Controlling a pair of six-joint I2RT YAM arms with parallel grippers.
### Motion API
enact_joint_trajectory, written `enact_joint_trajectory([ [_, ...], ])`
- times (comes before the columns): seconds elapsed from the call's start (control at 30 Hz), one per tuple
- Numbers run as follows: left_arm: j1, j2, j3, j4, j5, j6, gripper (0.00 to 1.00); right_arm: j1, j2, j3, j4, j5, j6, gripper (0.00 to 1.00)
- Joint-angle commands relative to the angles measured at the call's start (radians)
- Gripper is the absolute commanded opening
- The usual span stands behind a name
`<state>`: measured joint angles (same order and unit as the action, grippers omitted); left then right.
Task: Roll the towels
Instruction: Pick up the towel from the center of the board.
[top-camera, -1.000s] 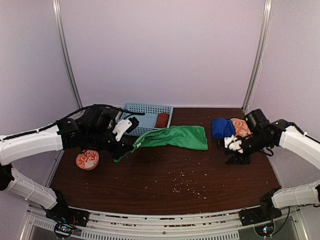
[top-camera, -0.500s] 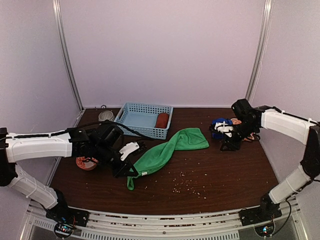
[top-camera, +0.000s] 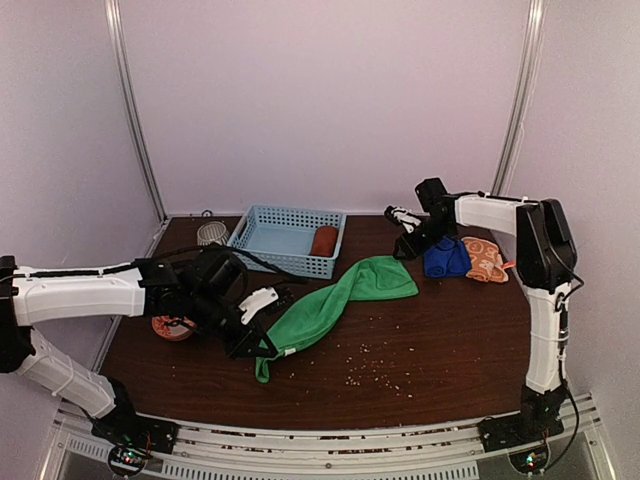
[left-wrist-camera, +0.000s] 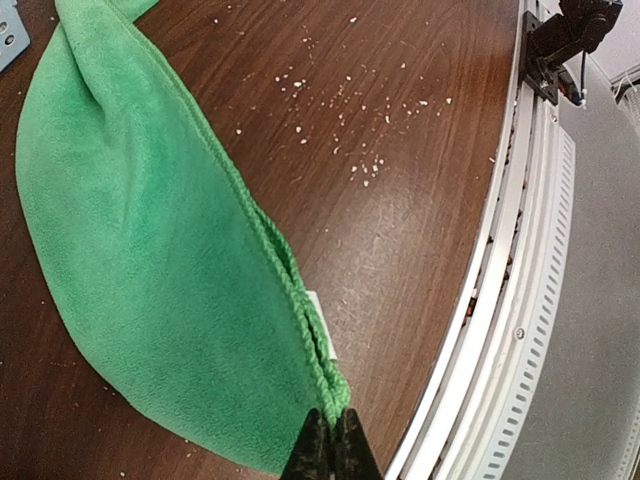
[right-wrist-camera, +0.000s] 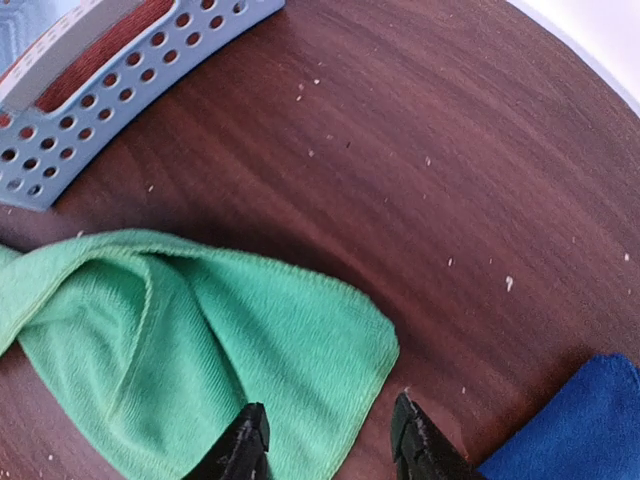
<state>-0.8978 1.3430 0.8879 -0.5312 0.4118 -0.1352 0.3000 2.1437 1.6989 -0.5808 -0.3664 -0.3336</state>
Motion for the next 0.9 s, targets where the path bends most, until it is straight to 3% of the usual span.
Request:
enact_joint_trajectory([
  [0.0, 0.002, -0.002, -0.009, 0.048, 0.027, -0.014, 0.0, -0.007, 0.115, 0.121, 0.003, 0.006, 0.095, 0.44],
  [0.27, 0.002, 0.004, -0.009, 0.062, 0.021, -0.023, 0.0, -0.007, 0.221, 0.203, -0.031, 0.052, 0.129, 0.46],
  [0.37, 0.002, 0.009, -0.008, 0.066, 0.008, -0.023, 0.0, -0.007, 0.237, 0.203, -0.035, 0.059, 0.13, 0.4],
  [0.47, 0.001, 0.02, -0.007, 0.069, 0.004, -0.022, 0.0, -0.008, 0.248, 0.202, -0.036, 0.055, 0.128, 0.27],
  [0.6, 0.001, 0.026, 0.005, 0.067, -0.032, -0.029, 0.0, -0.01, 0.251, 0.222, -0.059, 0.017, 0.111, 0.01],
  [0.73, 0.003, 0.003, 0.042, 0.028, -0.179, -0.057, 0.0, -0.031, 0.124, 0.176, -0.036, -0.044, 0.125, 0.0],
  [0.87, 0.006, -0.072, 0.068, -0.007, -0.258, -0.072, 0.0, -0.074, -0.158, 0.033, 0.023, -0.189, 0.143, 0.0],
])
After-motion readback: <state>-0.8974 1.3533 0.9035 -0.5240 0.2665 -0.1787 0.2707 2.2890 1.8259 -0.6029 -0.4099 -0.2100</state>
